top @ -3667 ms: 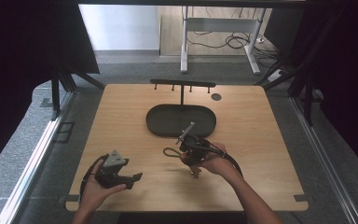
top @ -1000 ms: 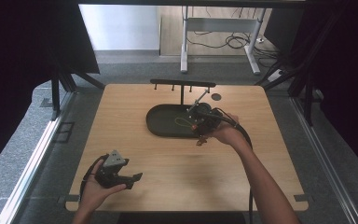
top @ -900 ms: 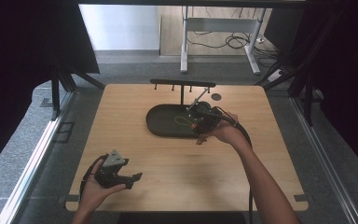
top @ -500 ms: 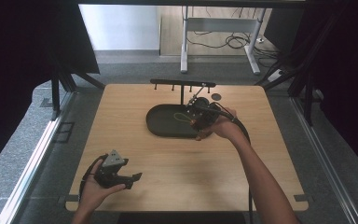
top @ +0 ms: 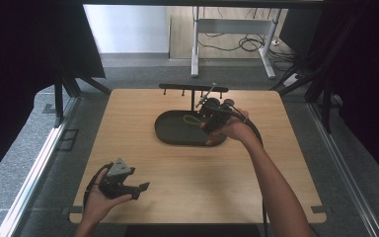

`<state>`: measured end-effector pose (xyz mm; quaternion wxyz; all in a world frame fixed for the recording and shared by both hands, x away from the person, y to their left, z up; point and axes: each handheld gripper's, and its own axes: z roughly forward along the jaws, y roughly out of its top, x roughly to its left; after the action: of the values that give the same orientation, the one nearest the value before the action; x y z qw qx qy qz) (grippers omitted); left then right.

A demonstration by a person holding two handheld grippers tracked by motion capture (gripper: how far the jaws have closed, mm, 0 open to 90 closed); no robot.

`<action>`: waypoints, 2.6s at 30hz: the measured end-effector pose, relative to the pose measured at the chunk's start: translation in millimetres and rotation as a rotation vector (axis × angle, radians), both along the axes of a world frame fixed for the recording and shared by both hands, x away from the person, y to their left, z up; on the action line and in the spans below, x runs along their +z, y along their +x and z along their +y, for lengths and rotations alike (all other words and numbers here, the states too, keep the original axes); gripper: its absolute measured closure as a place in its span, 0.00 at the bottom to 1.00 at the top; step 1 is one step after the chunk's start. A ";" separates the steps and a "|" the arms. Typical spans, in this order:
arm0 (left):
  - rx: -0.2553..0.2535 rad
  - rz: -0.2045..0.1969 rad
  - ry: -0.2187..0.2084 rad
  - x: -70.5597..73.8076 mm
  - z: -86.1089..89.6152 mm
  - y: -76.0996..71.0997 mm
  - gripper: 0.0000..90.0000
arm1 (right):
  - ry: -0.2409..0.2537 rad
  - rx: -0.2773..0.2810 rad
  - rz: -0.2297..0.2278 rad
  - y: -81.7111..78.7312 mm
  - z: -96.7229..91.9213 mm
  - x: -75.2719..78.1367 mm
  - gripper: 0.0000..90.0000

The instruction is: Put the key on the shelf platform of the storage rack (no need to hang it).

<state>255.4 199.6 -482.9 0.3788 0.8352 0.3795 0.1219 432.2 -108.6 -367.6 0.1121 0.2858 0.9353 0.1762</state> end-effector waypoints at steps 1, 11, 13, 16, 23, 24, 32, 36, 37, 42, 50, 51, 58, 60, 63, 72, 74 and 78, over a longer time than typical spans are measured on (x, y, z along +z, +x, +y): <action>0.000 0.000 0.000 0.1 0.0 0.0 0.26 | -0.002 0.008 -0.005 1.8 -0.2 -0.4 0.74; -0.001 0.006 0.000 -2.4 0.8 1.5 0.26 | -0.013 -0.007 -0.001 19.9 1.6 -10.4 0.74; 0.000 0.008 -0.001 -3.0 1.8 2.0 0.26 | -0.024 -0.011 0.003 24.0 2.3 -14.3 0.74; 0.008 0.011 -0.007 -3.6 4.0 2.4 0.26 | -0.017 -0.017 0.008 30.5 3.1 -18.2 0.75; 0.021 0.005 -0.023 -3.2 9.1 2.8 0.26 | -0.027 -0.025 0.017 42.9 9.9 -23.3 0.75; 0.022 0.004 -0.026 -3.0 9.5 2.7 0.26 | -0.030 -0.016 0.011 45.1 10.4 -23.6 0.74; 0.023 0.009 -0.030 -3.4 11.7 2.9 0.26 | -0.018 -0.024 -0.001 56.2 14.2 -27.3 0.74; 0.023 0.013 -0.030 -3.7 11.5 2.9 0.26 | -0.024 -0.025 0.003 60.1 14.4 -33.4 0.74; 0.024 0.012 -0.030 -3.7 11.7 2.9 0.26 | -0.025 -0.026 0.007 61.2 14.2 -35.4 0.74; 0.027 0.011 -0.032 -3.6 12.4 3.0 0.26 | -0.024 -0.032 0.012 62.2 12.5 -43.7 0.74; 0.021 0.013 -0.026 -3.9 10.6 2.9 0.26 | -0.023 -0.032 0.005 63.4 9.2 -51.5 0.74; 0.021 0.013 -0.025 -3.9 10.6 3.0 0.26 | -0.023 -0.030 0.006 63.3 9.4 -51.9 0.74; 0.020 0.012 -0.025 -3.4 10.2 2.6 0.26 | -0.026 -0.025 0.012 62.4 12.0 -59.2 0.74; 0.019 0.012 -0.026 -3.3 10.0 2.4 0.26 | -0.028 -0.026 0.014 62.6 12.2 -61.4 0.74; 0.018 0.013 -0.025 -3.4 9.6 2.4 0.26 | -0.031 -0.025 0.014 62.1 13.2 -64.4 0.74; 0.017 0.013 -0.027 -3.6 8.7 2.4 0.26 | -0.044 -0.026 0.022 62.1 16.5 -73.2 0.73; 0.019 0.013 -0.029 -3.6 9.0 2.3 0.26 | -0.045 -0.027 0.029 62.2 17.0 -75.3 0.73; 0.019 0.013 -0.028 -3.8 8.9 2.4 0.26 | -0.054 -0.021 0.038 61.8 18.6 -80.2 0.72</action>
<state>257.8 208.6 -486.7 0.3868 0.8271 0.3914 0.1145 494.1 -89.9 -447.8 0.1039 0.2958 0.9386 0.1442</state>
